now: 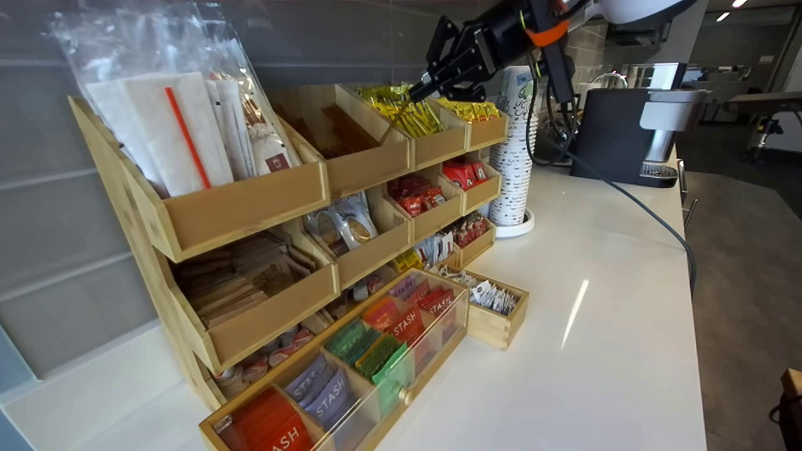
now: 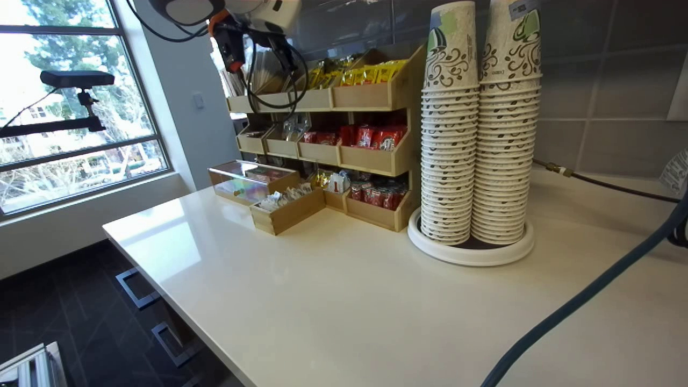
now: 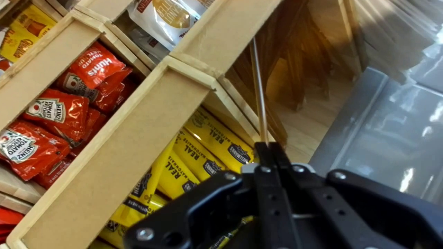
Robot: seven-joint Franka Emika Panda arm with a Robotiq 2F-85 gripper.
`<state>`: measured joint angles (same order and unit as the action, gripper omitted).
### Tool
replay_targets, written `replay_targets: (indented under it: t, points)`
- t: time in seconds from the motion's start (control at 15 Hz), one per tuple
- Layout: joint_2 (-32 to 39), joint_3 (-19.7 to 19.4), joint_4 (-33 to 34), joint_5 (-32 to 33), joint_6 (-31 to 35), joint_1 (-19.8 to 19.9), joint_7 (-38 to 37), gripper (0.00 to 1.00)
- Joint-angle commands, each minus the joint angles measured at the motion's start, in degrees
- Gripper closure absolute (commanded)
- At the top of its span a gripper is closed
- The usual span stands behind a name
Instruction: Put one stirrer on the countertop.
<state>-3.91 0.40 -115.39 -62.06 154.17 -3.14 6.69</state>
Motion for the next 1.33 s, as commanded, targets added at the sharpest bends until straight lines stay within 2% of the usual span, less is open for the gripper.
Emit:
replay_targets:
  t: [0.0,0.27,0.53,1.0,1.27]
  points:
    - [-2.9,-1.0,-0.9,-6.1,-0.8,0.1,2.9,0.99]
    - [-5.1,-2.3,-1.7,-10.1,-1.7,0.1,4.8,0.99]
    - [-7.6,-4.0,-4.0,-10.7,-5.2,0.4,5.6,0.99]
    - [-12.8,-5.2,-10.5,-5.9,-18.6,3.3,8.1,0.99]
    - [-15.3,-4.7,-14.7,0.0,-23.7,4.8,7.4,0.99]
